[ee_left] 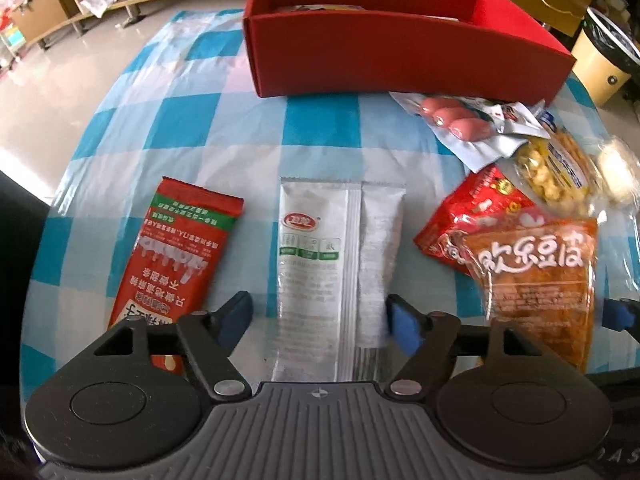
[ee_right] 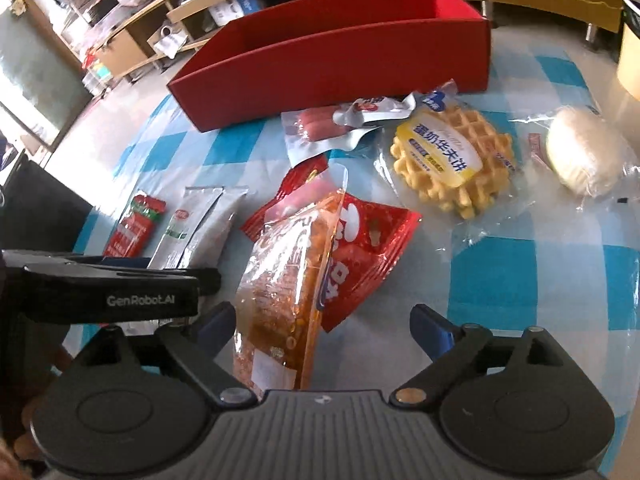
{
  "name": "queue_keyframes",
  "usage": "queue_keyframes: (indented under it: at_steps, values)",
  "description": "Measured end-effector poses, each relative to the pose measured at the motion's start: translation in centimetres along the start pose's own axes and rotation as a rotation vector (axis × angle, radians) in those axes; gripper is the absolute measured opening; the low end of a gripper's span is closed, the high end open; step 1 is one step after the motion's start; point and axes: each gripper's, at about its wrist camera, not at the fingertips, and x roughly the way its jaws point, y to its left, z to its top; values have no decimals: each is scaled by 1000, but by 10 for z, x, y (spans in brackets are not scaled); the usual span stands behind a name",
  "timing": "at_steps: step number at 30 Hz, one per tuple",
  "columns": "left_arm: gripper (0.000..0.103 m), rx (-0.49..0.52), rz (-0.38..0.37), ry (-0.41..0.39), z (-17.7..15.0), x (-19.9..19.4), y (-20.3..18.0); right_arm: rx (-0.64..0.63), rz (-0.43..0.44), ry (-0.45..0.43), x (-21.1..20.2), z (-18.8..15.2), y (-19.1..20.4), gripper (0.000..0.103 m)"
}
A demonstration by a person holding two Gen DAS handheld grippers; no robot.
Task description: Organize snacks
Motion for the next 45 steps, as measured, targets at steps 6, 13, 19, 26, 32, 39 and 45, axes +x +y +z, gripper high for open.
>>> queue_keyframes:
  at_steps: [6,13,19,26,32,39,45]
  values:
    - [82,11,5,-2,2,2,-1,-38,-37,51,14,2,17,101]
    - [65,18,-2,-13,0,-4,-5,-77,-67,50,9,3,16,75]
    - [57,12,-22,-5,1,-11,-6,-88,-42,34,-6,-6,13,55]
    - [55,-55,-76,-34,8,-27,10,-33,3,-42,-35,0,6,50]
    - [55,-103,-124,-60,12,-37,20,-1,67,-108,-59,8,4,49]
    - [55,-94,-139,-125,20,-57,13,36,97,-180,-73,26,-3,49]
    - [56,-78,-140,-175,32,-69,3,58,104,-237,-82,48,-8,49]
